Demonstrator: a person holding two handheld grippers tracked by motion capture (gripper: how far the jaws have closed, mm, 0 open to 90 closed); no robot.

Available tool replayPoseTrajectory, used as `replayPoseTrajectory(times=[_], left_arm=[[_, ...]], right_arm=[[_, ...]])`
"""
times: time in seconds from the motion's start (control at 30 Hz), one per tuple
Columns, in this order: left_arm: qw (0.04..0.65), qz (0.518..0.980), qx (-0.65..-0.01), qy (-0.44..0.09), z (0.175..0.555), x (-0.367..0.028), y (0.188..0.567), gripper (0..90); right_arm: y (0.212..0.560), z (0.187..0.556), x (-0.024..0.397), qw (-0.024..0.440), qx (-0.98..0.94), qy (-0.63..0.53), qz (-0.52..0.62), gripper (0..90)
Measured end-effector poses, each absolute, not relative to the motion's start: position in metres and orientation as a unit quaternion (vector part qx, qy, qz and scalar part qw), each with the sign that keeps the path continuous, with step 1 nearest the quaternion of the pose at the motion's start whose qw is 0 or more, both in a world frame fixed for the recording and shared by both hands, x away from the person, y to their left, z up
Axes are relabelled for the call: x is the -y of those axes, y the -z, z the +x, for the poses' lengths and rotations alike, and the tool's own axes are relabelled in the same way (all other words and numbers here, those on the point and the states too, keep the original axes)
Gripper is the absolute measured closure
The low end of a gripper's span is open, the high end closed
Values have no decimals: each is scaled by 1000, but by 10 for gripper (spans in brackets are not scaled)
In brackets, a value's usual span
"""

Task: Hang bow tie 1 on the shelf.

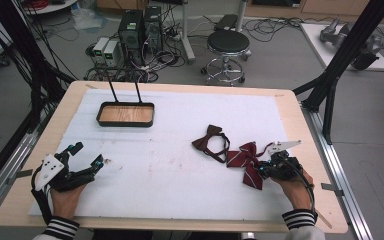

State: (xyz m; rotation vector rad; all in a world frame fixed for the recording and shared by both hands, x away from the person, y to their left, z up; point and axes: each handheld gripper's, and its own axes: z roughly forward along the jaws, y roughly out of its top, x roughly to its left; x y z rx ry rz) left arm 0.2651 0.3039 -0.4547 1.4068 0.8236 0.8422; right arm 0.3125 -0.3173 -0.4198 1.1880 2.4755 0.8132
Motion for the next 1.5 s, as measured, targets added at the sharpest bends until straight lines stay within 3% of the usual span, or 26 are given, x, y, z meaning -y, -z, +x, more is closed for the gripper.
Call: replayPoseTrajectory(times=[0.8, 1.5], left_arm=[[611, 606, -358, -363, 265, -304, 455, 156], [607, 610, -366, -354, 267, -305, 454, 157]], right_arm=[[379, 302, 289, 185, -775, -487, 357, 831], [371, 310, 256, 164, -737, -578, 310, 827]])
